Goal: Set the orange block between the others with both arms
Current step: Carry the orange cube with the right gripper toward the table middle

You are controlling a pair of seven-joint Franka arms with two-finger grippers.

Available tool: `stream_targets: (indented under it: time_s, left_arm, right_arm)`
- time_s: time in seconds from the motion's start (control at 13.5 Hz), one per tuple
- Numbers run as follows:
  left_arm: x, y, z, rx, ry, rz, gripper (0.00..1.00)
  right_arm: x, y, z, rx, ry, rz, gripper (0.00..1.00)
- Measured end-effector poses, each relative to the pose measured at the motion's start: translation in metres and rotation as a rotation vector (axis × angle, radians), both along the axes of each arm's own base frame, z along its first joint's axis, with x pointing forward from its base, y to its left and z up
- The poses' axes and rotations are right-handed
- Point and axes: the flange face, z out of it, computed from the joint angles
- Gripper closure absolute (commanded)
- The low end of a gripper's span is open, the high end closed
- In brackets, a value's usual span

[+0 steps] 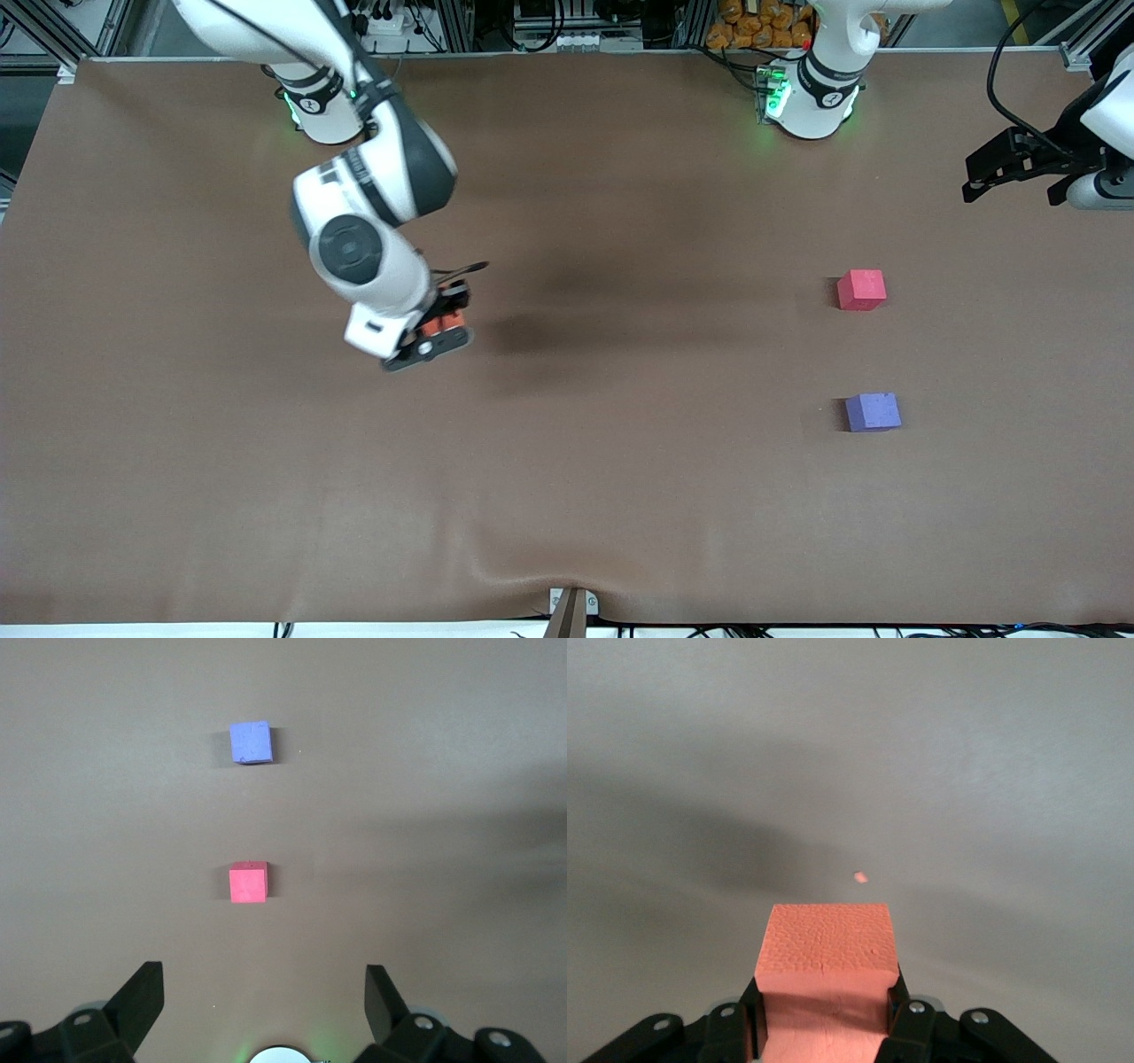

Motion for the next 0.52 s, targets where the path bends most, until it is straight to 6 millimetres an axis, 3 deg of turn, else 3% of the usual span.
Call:
stream_targets:
  time_s: [0.22,0.52]
  left_arm:
    - [0.000,0.000,0.000,0.000,0.000,0.000,0.00]
    - [0.000,-0.001,0.000,0.000,0.000,-0.001,0.00]
  right_arm:
    - [-0.033,0.049,0.000,-0.021,-0.003,-0.052,1.00]
    - [-0.069,0.100,-0.009,-0.034,-0.018,-0.113,1.00]
